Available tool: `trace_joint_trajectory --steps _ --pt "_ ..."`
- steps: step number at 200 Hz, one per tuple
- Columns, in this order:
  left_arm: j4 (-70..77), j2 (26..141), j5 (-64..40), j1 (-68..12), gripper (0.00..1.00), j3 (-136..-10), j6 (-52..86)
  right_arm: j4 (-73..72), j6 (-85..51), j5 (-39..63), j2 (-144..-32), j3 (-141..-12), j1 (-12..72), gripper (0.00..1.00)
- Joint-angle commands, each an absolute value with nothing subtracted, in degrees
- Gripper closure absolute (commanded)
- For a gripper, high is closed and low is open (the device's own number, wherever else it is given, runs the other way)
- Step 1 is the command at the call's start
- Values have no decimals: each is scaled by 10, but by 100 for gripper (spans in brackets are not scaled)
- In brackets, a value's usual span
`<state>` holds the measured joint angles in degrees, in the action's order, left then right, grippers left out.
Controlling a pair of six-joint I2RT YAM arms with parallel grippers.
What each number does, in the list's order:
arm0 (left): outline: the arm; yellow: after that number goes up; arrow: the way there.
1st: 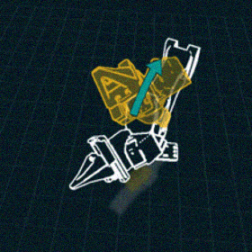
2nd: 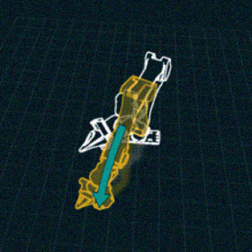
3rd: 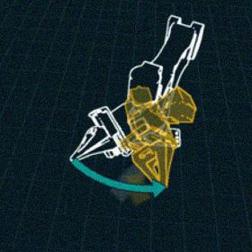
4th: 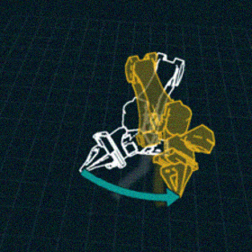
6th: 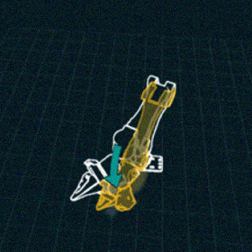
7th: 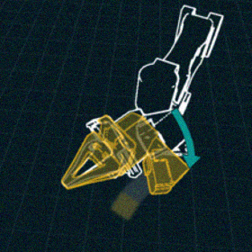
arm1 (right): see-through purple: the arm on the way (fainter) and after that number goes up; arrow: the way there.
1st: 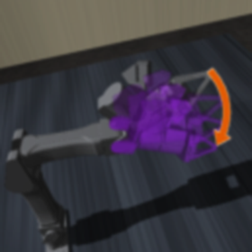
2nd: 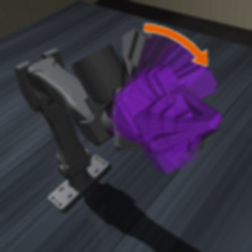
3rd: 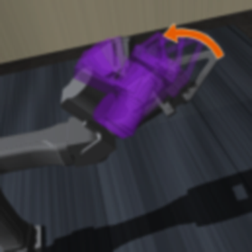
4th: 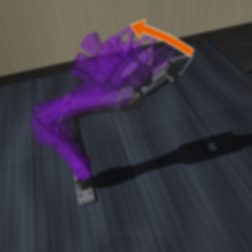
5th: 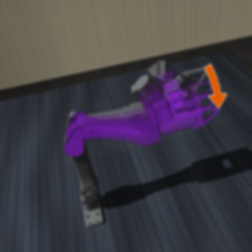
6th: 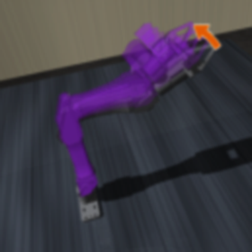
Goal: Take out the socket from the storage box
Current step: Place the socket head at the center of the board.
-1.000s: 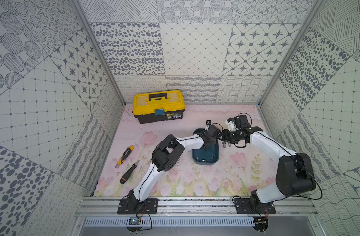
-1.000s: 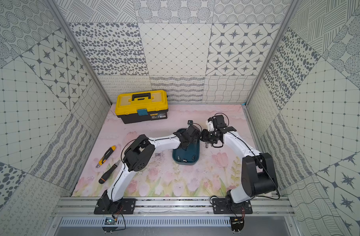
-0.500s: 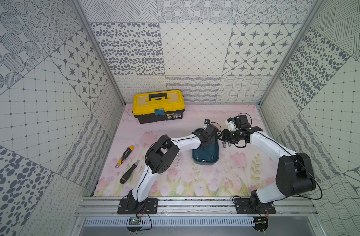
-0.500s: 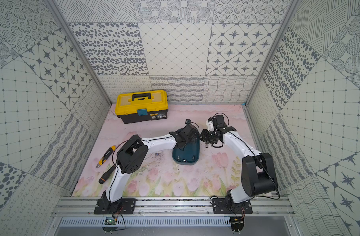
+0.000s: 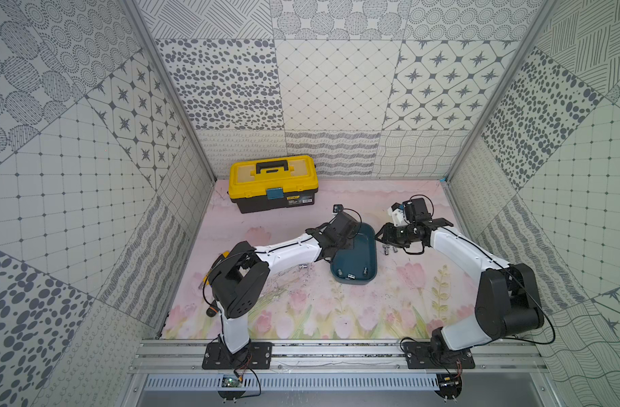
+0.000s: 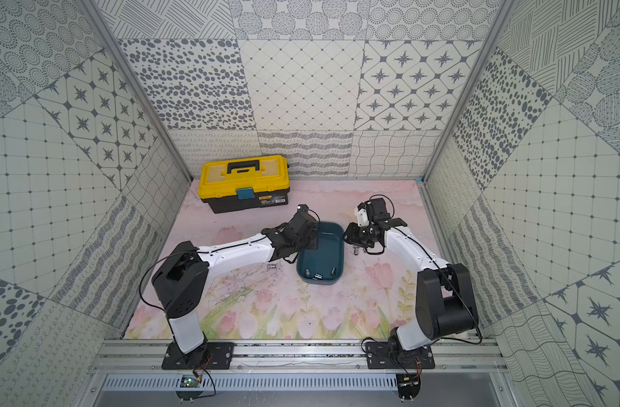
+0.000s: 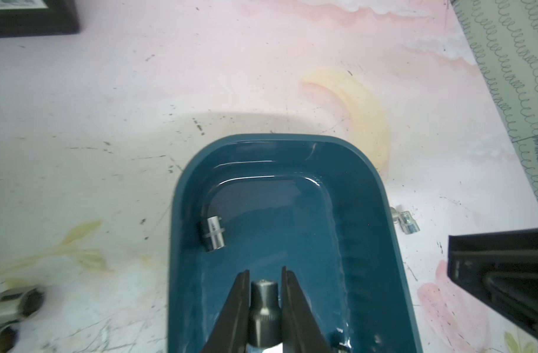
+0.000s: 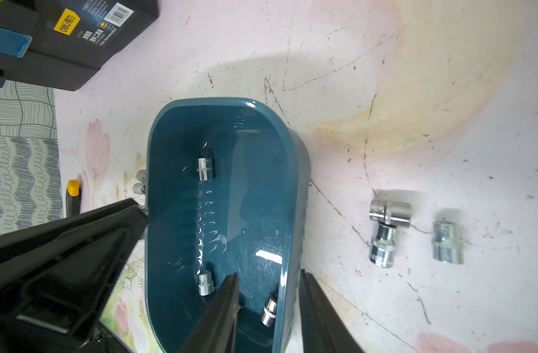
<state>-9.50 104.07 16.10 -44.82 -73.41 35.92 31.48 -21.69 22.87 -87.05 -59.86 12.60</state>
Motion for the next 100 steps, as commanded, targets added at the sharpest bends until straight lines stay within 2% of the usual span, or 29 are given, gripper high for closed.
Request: trace_joint_trajectory --steps 1,100 --pt "-122 968 143 -410 82 -672 377 304 -223 234 -858 -600 132 62" --pt "-102 879 125 -281 81 -516 413 297 -216 215 -856 -626 179 63"
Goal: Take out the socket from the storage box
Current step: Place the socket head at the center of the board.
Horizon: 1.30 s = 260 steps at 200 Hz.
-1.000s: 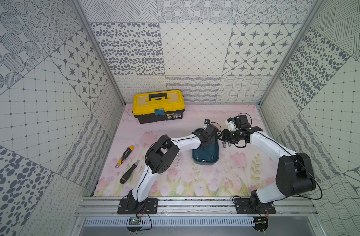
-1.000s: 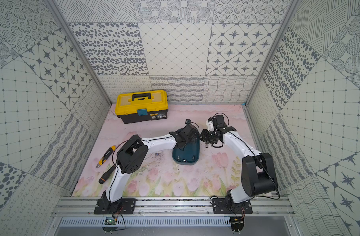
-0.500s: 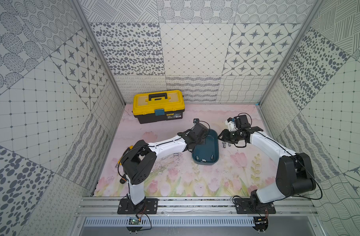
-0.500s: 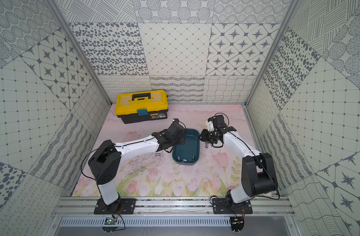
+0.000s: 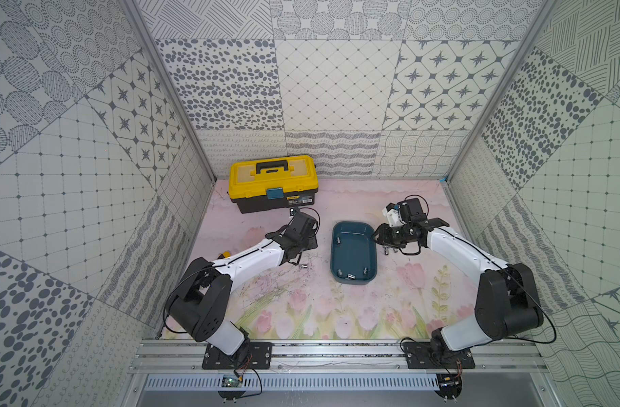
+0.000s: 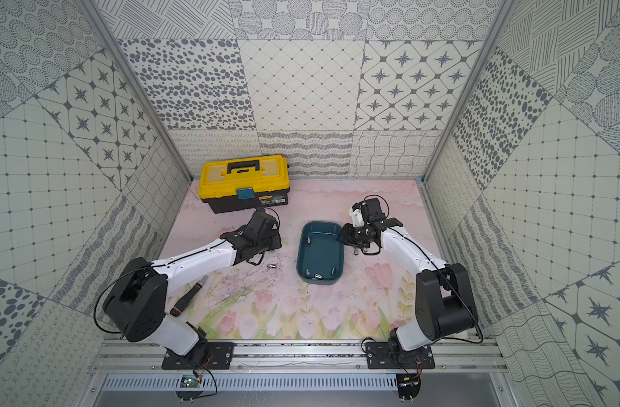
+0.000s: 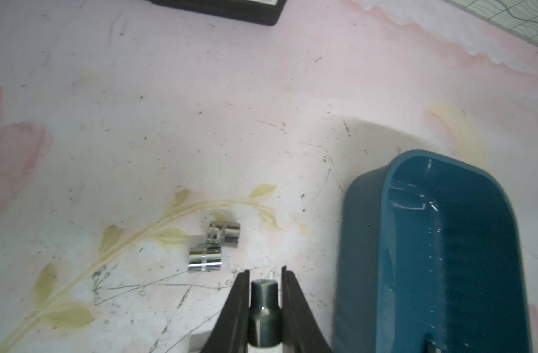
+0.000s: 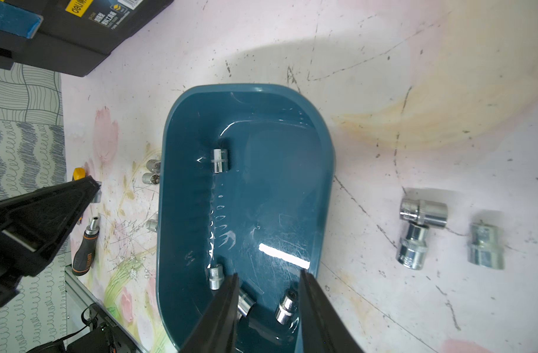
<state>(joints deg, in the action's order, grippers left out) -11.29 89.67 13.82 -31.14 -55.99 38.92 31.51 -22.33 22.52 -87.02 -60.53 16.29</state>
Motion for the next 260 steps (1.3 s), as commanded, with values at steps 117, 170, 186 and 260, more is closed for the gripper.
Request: trace_joint_trajectory --steps 117,170,186,260 --pt "-70 911 124 -258 79 -447 439 289 -188 207 -881 -661 240 62" --pt "-52 927 114 -258 76 -443 437 287 -180 205 -895 -669 255 62" --pt "-46 930 109 -258 71 -441 436 287 -182 203 -902 -671 257 62" --pt "-42 921 102 -258 55 -442 430 274 -197 199 -939 -677 266 61"
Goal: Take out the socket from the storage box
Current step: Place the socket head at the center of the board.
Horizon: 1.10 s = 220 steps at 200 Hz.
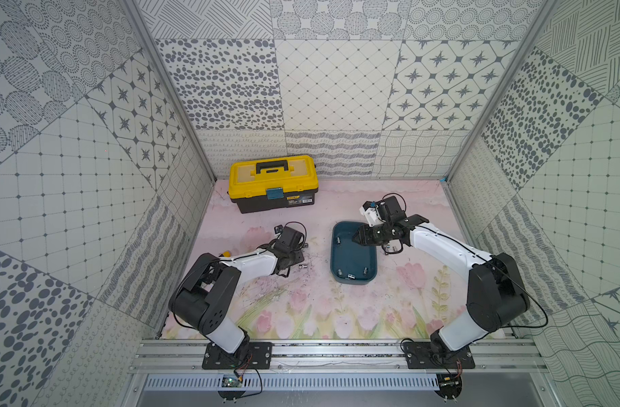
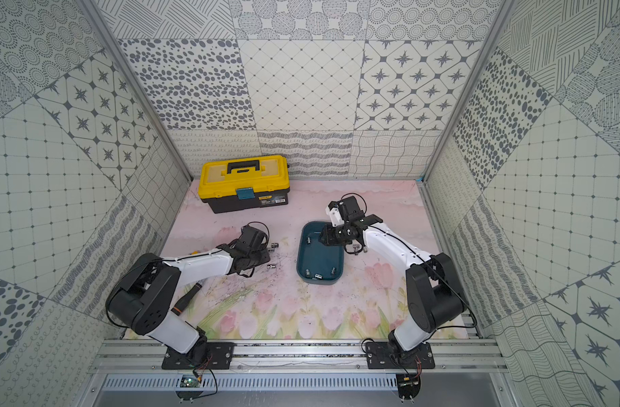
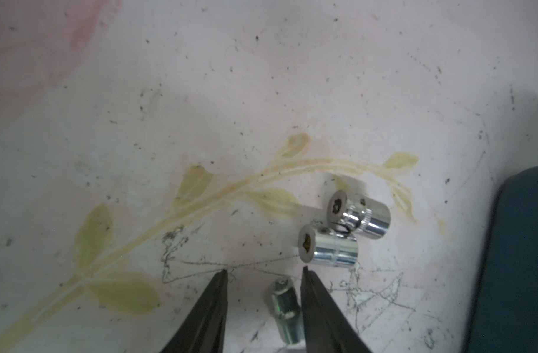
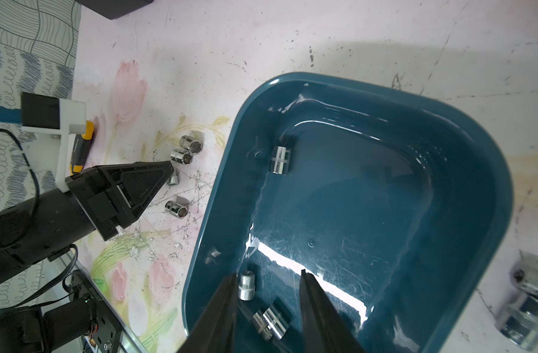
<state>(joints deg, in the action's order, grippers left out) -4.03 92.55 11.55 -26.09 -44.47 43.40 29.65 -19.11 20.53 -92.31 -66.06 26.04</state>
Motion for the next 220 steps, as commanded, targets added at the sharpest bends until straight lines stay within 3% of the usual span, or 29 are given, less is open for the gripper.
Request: trace_joint_trajectory --steps 1,133,220 --pt "-42 921 101 -258 55 -442 430 274 -197 199 -939 -678 266 61" --pt "-72 867 85 -258 52 -467 427 258 -236 188 -976 -682 278 61" --pt "-99 806 74 -251 49 -483 420 232 -269 75 -1026 -717 331 60"
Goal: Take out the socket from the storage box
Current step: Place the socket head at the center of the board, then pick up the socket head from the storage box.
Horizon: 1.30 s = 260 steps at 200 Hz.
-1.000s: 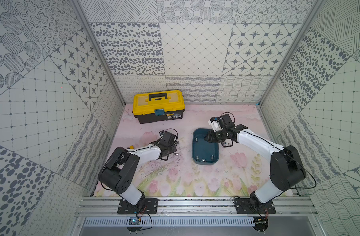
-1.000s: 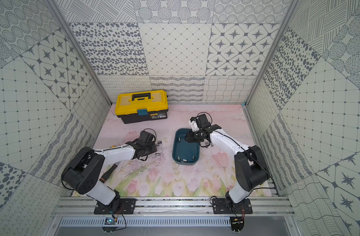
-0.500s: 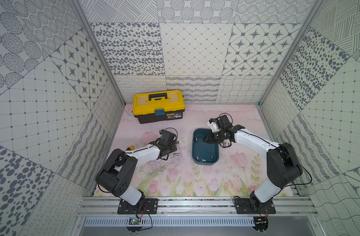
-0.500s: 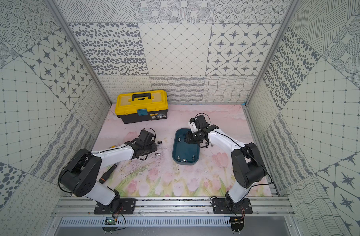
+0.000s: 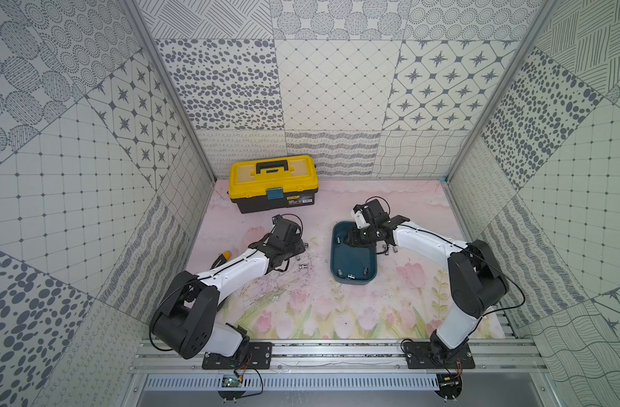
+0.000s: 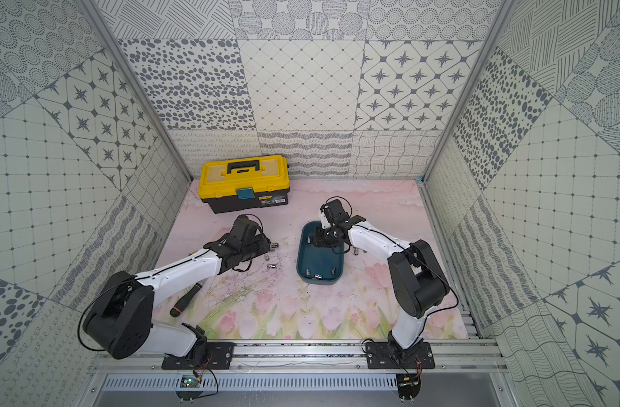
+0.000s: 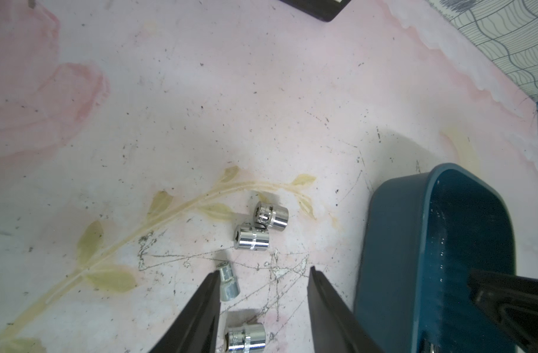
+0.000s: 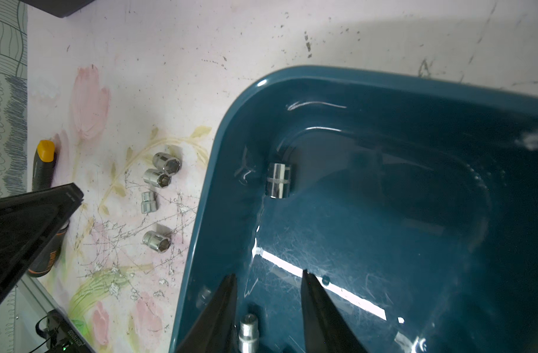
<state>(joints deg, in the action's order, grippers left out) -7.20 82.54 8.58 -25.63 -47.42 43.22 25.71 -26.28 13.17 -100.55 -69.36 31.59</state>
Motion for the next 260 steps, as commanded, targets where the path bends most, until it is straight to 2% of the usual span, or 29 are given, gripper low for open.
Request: trace_joint_trajectory --steps 1,153,201,260 --pt "-99 805 74 -251 49 -483 419 232 -269 74 -1026 -717 332 60" --pt "-110 777 66 -231 46 -470 406 275 -246 -24 -1129 -794 357 48" --pt "-107 778 63 -229 46 -468 406 286 -238 -32 -1143 -807 365 41" --pt "-105 778 61 -228 46 -466 405 308 -237 -48 -1164 -829 369 41"
